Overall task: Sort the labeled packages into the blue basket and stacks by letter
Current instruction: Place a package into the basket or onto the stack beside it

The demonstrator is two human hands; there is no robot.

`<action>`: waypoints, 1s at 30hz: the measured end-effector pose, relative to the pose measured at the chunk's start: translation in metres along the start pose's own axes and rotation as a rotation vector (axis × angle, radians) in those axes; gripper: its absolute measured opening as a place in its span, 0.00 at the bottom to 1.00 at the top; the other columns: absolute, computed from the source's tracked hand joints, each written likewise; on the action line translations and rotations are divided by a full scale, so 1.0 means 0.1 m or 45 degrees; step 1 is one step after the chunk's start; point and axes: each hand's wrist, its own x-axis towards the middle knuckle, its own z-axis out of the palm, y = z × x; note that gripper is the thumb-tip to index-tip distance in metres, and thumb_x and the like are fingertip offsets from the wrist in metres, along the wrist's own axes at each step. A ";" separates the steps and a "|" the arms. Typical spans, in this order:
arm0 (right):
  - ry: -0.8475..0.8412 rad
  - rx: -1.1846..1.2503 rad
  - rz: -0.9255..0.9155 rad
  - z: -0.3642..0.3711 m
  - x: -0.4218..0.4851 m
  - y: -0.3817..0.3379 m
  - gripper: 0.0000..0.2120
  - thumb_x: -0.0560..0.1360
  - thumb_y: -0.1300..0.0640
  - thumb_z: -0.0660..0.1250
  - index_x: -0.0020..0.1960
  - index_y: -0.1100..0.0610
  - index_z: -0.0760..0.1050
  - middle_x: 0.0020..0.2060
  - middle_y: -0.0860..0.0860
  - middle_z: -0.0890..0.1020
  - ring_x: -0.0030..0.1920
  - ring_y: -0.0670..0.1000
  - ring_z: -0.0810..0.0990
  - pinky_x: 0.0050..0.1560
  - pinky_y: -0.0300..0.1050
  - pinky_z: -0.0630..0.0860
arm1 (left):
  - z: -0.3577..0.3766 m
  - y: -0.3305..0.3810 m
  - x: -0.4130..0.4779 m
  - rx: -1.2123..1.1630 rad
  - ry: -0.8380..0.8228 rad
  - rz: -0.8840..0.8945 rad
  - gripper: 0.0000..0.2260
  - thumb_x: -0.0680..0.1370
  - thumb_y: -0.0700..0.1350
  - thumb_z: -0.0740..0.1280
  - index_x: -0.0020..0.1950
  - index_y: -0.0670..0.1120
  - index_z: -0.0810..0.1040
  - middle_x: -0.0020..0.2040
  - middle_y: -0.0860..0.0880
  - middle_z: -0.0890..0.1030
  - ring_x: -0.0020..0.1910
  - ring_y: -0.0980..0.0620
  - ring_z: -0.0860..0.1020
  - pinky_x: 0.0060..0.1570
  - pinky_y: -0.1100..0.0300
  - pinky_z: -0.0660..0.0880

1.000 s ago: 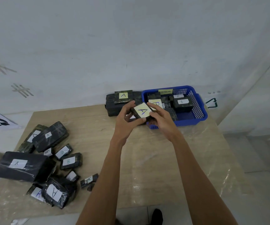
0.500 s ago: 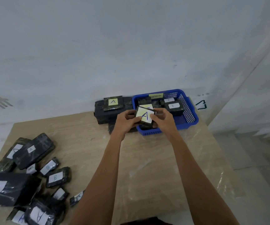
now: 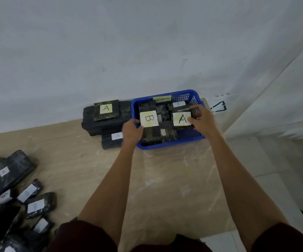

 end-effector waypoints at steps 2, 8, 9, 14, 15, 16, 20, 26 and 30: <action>-0.041 -0.126 -0.005 -0.07 0.16 0.15 0.17 0.77 0.64 0.71 0.64 0.56 0.74 0.48 0.53 0.80 0.48 0.55 0.80 0.37 0.28 0.72 | 0.07 -0.11 0.13 0.101 0.088 -0.097 0.17 0.79 0.40 0.69 0.67 0.42 0.76 0.64 0.39 0.77 0.61 0.40 0.78 0.63 0.48 0.75; -0.232 -0.382 0.087 0.03 0.54 0.67 0.19 0.75 0.65 0.72 0.64 0.56 0.73 0.54 0.57 0.80 0.56 0.59 0.80 0.53 0.50 0.77 | 0.17 -0.19 0.22 0.091 0.208 -0.254 0.14 0.80 0.38 0.68 0.66 0.37 0.79 0.60 0.38 0.82 0.58 0.40 0.81 0.62 0.49 0.77; -0.244 -0.426 0.100 0.05 0.57 0.73 0.19 0.75 0.65 0.72 0.64 0.56 0.73 0.56 0.58 0.79 0.58 0.60 0.79 0.56 0.54 0.78 | 0.16 -0.20 0.23 0.076 0.225 -0.275 0.14 0.79 0.38 0.69 0.64 0.38 0.80 0.58 0.39 0.83 0.56 0.40 0.82 0.62 0.48 0.78; -0.314 -0.539 0.162 0.18 0.69 1.01 0.19 0.76 0.65 0.71 0.65 0.59 0.72 0.62 0.61 0.77 0.62 0.62 0.75 0.60 0.56 0.76 | 0.10 -0.27 0.36 -0.004 0.186 -0.353 0.11 0.76 0.36 0.74 0.57 0.38 0.83 0.50 0.39 0.85 0.46 0.43 0.85 0.53 0.46 0.82; -0.328 -0.548 0.171 0.20 0.71 1.05 0.19 0.76 0.65 0.71 0.65 0.59 0.72 0.61 0.61 0.77 0.61 0.61 0.76 0.60 0.56 0.76 | 0.08 -0.26 0.38 -0.014 0.156 -0.378 0.10 0.76 0.36 0.74 0.57 0.38 0.83 0.50 0.39 0.85 0.45 0.43 0.85 0.52 0.45 0.83; -0.343 -0.556 0.176 0.23 0.73 1.08 0.19 0.76 0.66 0.71 0.65 0.60 0.72 0.60 0.61 0.77 0.61 0.61 0.76 0.60 0.56 0.76 | 0.06 -0.26 0.40 -0.018 0.131 -0.397 0.10 0.76 0.36 0.74 0.57 0.38 0.82 0.50 0.39 0.85 0.45 0.43 0.85 0.52 0.45 0.83; -0.386 -0.603 0.160 0.35 0.79 1.11 0.18 0.76 0.67 0.71 0.65 0.61 0.73 0.59 0.61 0.79 0.60 0.62 0.76 0.59 0.56 0.77 | 0.02 -0.24 0.44 -0.023 0.087 -0.430 0.10 0.76 0.35 0.74 0.56 0.38 0.82 0.49 0.39 0.85 0.45 0.44 0.85 0.51 0.46 0.83; -0.377 -0.664 0.167 0.42 0.82 1.12 0.18 0.76 0.67 0.70 0.65 0.61 0.75 0.59 0.62 0.79 0.60 0.62 0.77 0.59 0.54 0.77 | 0.00 -0.23 0.46 -0.034 0.045 -0.445 0.09 0.76 0.35 0.74 0.55 0.40 0.82 0.49 0.40 0.85 0.44 0.45 0.85 0.53 0.46 0.83; -0.388 -0.688 0.170 0.43 0.81 1.10 0.19 0.76 0.66 0.70 0.66 0.60 0.74 0.59 0.62 0.79 0.59 0.62 0.77 0.59 0.54 0.78 | -0.01 -0.23 0.46 -0.041 0.031 -0.449 0.09 0.76 0.35 0.74 0.55 0.40 0.82 0.49 0.41 0.85 0.44 0.46 0.85 0.53 0.47 0.83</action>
